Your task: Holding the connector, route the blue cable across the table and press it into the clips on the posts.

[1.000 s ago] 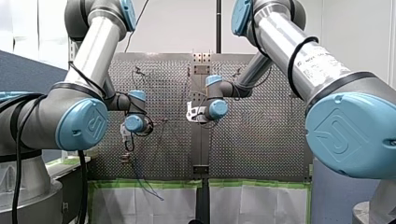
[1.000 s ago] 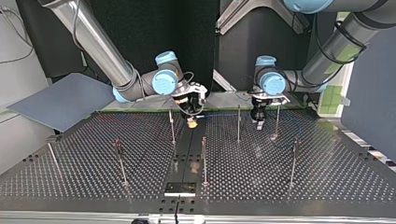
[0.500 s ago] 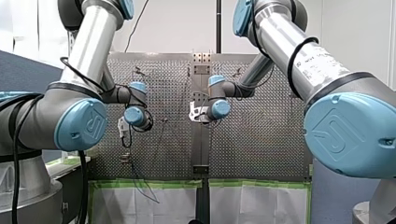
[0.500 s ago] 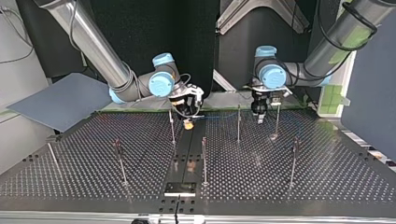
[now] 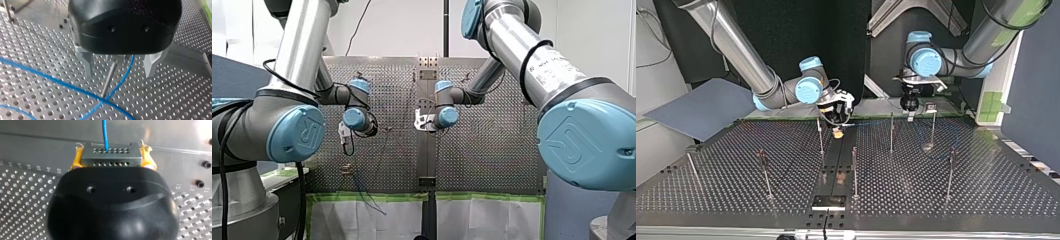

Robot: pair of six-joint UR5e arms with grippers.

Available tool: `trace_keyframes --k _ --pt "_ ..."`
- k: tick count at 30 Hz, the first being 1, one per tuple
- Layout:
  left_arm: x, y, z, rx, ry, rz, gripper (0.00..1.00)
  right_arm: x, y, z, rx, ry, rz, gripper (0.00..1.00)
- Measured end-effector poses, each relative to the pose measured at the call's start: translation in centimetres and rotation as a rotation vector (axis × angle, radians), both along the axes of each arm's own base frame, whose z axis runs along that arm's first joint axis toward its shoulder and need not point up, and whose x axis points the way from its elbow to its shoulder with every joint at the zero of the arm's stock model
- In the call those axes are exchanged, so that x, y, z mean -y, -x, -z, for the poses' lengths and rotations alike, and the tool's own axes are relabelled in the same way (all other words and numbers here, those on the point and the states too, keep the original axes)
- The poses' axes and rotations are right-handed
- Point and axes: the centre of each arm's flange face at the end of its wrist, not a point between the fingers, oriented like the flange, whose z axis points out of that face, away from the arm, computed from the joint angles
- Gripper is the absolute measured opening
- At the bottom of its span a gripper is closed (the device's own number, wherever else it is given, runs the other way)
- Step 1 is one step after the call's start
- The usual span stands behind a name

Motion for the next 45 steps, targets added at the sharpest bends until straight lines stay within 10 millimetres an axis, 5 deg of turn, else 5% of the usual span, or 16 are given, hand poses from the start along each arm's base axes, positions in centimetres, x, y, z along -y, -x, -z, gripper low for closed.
trace_keyframes --k 9,23,32,45 --pt "1.8 1.8 -2.9 0.043 -0.009 0.02 1.0 0.2 0.3 0.1 -0.003 -0.005 0.004 0.0" --pt "4.8 2.7 -3.5 0.061 0.03 0.128 1.0 0.8 0.7 0.0 0.0 -0.002 0.015 0.0" --pt "6.6 1.0 -4.0 0.081 0.08 0.159 1.0 0.9 0.8 0.0 0.0 -0.001 0.016 0.0" --pt "8.1 -1.4 -2.0 0.051 0.076 0.144 1.0 0.8 0.7 0.0 0.0 -0.001 0.015 0.0"
